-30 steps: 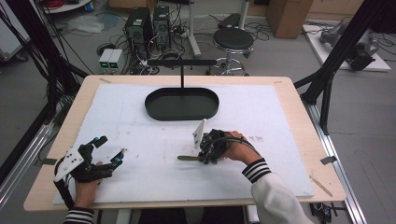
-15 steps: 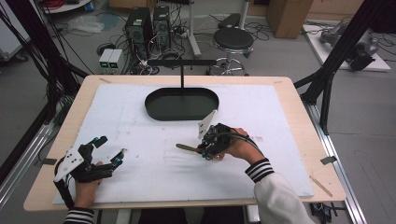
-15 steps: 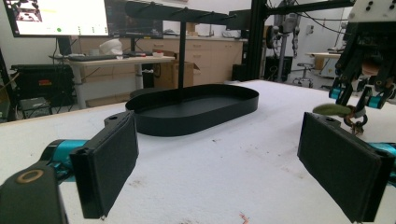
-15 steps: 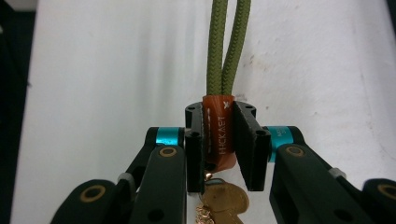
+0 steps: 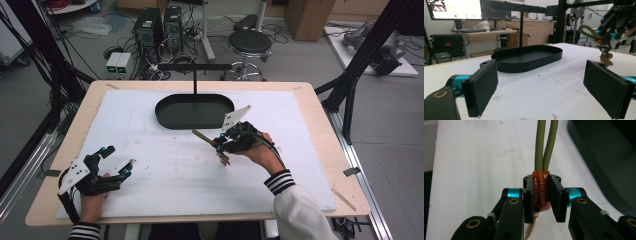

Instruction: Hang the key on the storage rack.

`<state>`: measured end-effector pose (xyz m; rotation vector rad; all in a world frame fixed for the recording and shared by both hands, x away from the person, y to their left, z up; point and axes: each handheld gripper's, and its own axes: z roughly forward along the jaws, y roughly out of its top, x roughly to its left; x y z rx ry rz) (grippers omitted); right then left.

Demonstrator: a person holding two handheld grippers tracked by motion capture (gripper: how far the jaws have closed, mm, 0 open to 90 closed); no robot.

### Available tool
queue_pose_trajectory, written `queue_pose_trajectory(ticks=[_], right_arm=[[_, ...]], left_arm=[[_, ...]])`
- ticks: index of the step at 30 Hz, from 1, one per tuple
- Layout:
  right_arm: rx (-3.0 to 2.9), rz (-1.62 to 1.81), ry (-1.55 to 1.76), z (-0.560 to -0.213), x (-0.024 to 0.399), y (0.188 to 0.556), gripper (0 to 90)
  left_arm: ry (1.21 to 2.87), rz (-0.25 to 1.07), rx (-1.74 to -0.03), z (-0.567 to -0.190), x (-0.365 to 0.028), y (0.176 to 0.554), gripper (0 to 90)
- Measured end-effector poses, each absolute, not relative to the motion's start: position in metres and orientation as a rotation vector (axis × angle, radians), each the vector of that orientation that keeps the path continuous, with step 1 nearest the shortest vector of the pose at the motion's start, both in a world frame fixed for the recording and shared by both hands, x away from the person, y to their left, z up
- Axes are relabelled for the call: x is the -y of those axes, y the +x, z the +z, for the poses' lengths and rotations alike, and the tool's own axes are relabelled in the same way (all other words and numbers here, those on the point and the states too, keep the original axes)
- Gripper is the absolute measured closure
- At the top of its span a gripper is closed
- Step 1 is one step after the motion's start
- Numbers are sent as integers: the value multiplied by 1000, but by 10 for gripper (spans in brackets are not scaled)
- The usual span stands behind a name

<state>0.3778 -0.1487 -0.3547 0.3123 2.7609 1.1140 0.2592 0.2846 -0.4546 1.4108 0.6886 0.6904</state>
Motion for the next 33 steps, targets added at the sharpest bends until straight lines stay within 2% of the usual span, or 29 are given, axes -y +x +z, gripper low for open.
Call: queue_pose_trajectory(ticks=[20,33], right_arm=[[-2361,1314,704,-337,179,391,749],[-2142,1373,834,-328,186,403,749]], left_arm=[[1411,693,-688,-455,-285,259,129],[1410,692,-689,-455,-285,259,129]])
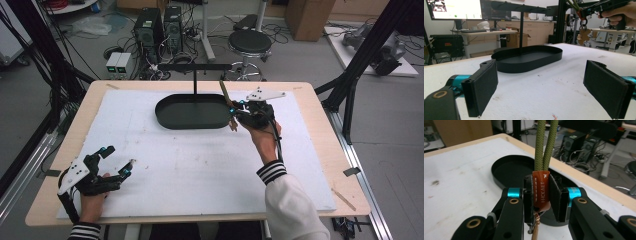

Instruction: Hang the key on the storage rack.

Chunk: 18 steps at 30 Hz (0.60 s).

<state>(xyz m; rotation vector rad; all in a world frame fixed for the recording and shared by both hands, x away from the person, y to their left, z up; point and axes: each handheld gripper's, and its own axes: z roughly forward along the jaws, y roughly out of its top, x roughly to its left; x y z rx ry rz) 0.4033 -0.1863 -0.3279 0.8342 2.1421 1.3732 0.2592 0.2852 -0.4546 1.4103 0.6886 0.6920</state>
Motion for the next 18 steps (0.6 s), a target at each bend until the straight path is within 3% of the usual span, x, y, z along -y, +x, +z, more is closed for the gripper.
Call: queue_pose_trajectory(ticks=[18], right_arm=[[-1961,1294,943,-319,174,442,749]], left_arm=[[1411,692,-687,-455,-285,259,129]])
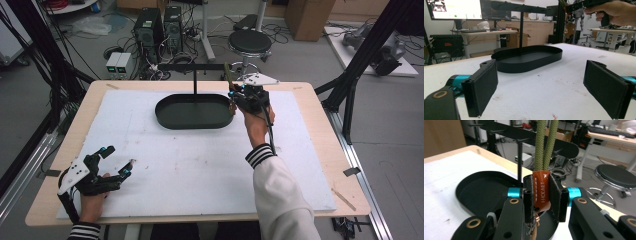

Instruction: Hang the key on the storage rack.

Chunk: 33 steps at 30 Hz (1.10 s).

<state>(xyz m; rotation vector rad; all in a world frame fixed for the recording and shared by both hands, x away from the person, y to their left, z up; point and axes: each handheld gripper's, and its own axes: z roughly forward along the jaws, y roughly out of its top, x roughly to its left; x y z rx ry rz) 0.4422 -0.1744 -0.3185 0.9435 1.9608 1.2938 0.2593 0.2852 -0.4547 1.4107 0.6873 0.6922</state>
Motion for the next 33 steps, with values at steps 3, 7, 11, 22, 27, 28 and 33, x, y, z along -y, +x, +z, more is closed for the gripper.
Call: queue_pose_trajectory(ticks=[3,7,11,22,27,28,33], right_arm=[[-1951,1280,959,-318,172,448,749],[-1945,1256,955,-317,169,455,749],[-1921,1240,965,-318,167,459,749],[-1909,1225,1002,-331,163,472,750],[-1913,1209,1006,-335,160,475,750],[-1913,1203,1007,-336,159,475,750],[-1915,1192,1013,-339,156,477,749]], left_arm=[[1411,691,-688,-455,-285,259,129],[1410,690,-689,-455,-285,259,129],[1411,689,-688,-455,-285,259,129],[1411,689,-688,-455,-285,259,129],[1411,689,-688,-455,-285,259,129],[1411,690,-688,-455,-285,259,129],[1411,690,-688,-455,-285,259,129]])
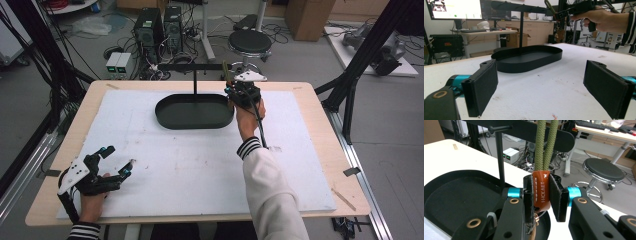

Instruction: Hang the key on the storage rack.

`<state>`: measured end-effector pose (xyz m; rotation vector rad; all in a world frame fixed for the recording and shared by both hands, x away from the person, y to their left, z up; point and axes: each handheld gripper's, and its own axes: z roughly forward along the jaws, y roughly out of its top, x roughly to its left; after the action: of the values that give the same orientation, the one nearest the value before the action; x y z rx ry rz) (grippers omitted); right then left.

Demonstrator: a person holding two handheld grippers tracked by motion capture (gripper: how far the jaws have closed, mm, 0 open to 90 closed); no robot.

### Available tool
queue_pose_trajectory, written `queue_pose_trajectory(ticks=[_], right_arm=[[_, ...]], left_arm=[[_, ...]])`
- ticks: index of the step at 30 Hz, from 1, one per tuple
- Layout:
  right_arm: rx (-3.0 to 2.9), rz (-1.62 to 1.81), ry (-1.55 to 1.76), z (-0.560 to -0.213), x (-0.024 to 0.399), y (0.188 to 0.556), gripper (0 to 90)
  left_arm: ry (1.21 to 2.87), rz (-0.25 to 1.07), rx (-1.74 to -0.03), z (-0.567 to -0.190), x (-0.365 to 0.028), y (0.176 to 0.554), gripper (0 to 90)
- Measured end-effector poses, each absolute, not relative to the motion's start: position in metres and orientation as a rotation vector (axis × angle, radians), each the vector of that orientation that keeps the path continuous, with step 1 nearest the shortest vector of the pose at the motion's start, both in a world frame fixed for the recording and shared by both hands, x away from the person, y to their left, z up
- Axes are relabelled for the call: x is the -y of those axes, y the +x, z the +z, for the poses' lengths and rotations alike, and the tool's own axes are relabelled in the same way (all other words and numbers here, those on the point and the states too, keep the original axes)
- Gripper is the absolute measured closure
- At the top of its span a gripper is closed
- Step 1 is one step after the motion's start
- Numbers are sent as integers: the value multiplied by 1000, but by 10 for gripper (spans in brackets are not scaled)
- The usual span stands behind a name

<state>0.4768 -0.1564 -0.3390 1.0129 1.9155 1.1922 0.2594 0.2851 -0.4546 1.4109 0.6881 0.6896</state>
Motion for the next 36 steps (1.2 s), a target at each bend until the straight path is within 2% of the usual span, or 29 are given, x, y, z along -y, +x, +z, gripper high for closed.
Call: queue_pose_trajectory(ticks=[36], right_arm=[[-1942,1121,1010,-341,143,480,750]], left_arm=[[1410,690,-689,-455,-285,259,128]])
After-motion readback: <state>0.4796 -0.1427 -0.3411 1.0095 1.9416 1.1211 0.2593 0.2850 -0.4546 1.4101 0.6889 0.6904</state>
